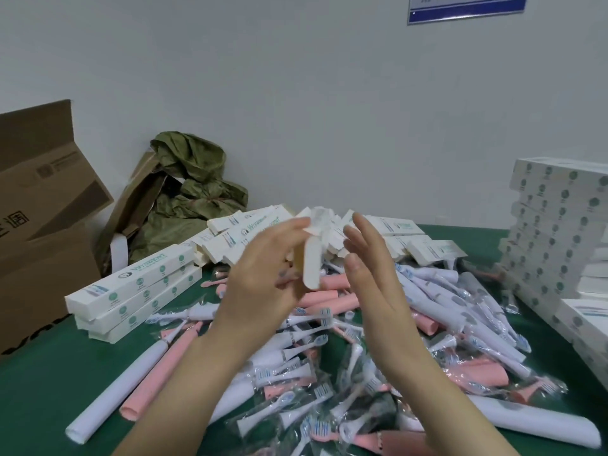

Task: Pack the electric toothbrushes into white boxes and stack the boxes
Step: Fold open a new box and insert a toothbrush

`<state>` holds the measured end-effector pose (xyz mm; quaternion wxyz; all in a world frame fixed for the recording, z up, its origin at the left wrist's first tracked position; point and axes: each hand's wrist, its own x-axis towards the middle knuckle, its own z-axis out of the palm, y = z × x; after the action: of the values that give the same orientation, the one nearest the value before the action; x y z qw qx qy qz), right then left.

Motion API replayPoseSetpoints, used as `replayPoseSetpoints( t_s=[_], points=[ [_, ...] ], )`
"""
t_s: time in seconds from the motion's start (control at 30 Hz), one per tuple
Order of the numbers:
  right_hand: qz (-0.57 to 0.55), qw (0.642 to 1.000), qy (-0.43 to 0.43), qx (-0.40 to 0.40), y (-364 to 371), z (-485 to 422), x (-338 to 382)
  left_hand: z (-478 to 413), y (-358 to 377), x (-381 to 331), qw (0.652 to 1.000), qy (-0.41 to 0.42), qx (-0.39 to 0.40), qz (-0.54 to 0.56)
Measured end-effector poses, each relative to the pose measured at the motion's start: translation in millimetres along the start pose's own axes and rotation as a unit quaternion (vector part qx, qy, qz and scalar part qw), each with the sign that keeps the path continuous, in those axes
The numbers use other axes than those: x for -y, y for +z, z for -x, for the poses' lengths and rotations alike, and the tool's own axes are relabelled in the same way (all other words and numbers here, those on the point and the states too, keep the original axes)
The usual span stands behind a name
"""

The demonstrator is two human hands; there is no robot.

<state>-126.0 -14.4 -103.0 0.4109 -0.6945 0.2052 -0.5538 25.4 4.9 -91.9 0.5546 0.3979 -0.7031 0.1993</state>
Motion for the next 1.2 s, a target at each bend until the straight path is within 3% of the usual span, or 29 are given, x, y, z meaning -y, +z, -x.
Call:
replayPoseSetpoints(
  t_s=[0.1, 0.33, 0.43, 0.63, 0.77, 0.87, 1.0, 1.2],
  points=[
    [0.022, 1.0, -0.018, 0.012, 5, 1, 5, 1, 13, -16, 0.997, 0.071, 0.03, 0.002],
    [-0.035, 0.99, 0.01, -0.138, -5, -4, 0, -15, 21, -22, 0.99, 0.016, 0.135, 0.023],
    [-0.042, 0.987, 0.049, -0.15, -8, -6, -2, -16, 24, -20, 0.979, -0.056, 0.177, 0.086],
    [-0.002, 0.992, 0.052, -0.117, -4, -3, -5, -8, 47, -26, 0.988, -0.107, 0.1, 0.05],
    [-0.045, 0.98, 0.096, -0.166, -13, -9, -6, 6, 48, -17, 0.976, -0.074, 0.194, 0.064],
    [-0.001, 0.985, 0.069, -0.156, -14, -8, -9, 11, 50, -14, 0.981, -0.116, 0.143, 0.061],
    [0.11, 0.983, -0.004, -0.147, -7, -2, -16, 8, 52, -21, 0.996, -0.057, 0.055, 0.044],
    [0.191, 0.965, -0.07, -0.165, -7, 1, -19, 8, 50, -29, 0.999, -0.028, 0.017, 0.028]
  ],
)
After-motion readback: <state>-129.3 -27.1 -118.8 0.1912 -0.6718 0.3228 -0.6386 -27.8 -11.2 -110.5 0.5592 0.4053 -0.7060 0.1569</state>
